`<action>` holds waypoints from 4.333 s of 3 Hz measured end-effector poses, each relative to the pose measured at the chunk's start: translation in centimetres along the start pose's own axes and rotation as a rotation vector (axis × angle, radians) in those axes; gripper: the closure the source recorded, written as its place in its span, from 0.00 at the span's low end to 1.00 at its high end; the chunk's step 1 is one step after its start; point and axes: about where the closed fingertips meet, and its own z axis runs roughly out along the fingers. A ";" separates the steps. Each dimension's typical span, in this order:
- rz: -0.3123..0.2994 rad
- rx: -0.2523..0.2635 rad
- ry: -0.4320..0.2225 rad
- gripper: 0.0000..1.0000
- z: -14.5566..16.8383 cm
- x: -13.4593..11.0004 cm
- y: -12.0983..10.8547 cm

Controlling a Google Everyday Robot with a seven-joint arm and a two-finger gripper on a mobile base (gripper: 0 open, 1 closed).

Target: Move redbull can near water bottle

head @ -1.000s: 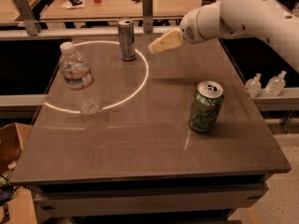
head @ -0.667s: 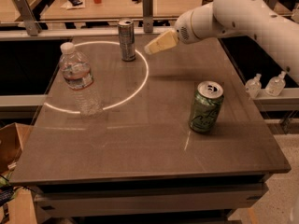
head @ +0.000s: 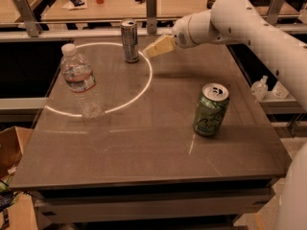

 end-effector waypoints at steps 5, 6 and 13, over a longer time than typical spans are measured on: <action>-0.070 -0.212 -0.195 0.00 7.1 -3.4 2.2; -0.050 -0.238 -0.197 0.00 7.8 -3.9 3.0; -0.127 -0.362 -0.136 1.00 3.5 -7.1 13.6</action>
Offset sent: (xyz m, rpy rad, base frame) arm 0.0290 0.0482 0.0040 0.1838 -0.1527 0.2331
